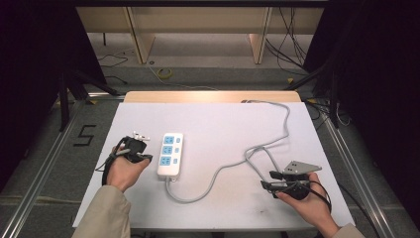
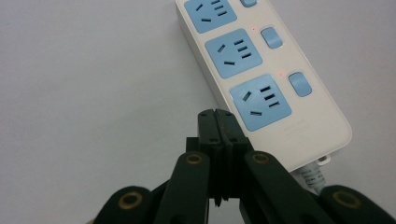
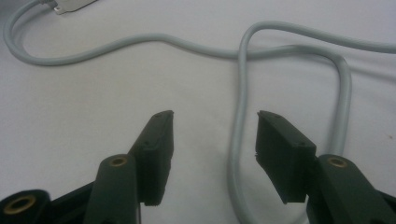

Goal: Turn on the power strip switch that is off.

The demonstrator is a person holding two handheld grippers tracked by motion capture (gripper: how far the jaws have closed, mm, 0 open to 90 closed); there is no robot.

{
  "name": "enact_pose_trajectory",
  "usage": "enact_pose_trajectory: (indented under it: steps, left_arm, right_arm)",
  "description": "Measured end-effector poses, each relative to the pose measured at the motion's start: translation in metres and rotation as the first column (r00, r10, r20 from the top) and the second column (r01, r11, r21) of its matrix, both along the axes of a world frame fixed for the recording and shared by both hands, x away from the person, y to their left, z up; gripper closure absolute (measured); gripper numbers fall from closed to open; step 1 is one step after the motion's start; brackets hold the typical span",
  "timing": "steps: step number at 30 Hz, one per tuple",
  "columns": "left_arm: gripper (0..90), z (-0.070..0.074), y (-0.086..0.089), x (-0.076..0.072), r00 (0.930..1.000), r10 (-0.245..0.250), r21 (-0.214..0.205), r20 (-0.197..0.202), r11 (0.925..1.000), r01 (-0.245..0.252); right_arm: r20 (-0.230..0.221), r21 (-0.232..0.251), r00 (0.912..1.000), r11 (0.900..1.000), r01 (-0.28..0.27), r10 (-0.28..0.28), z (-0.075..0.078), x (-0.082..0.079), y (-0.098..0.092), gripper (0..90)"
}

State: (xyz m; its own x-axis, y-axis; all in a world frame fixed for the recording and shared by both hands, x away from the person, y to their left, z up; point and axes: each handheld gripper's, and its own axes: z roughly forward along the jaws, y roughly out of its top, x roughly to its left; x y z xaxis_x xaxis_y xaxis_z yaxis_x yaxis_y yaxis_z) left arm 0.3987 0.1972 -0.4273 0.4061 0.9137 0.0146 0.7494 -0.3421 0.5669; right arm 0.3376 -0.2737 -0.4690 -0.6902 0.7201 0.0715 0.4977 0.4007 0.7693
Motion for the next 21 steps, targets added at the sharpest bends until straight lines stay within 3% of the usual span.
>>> enact_pose_trajectory:
  steps: [21]
  left_arm:
    - [89.7,0.002,-0.011,0.013,0.9998,-0.013,0.004,-0.017,0.9999,0.013]
  right_arm:
    - [0.003,-0.001,1.0000,1.0000,-0.001,0.001,0.000,0.000,0.000,47.5]
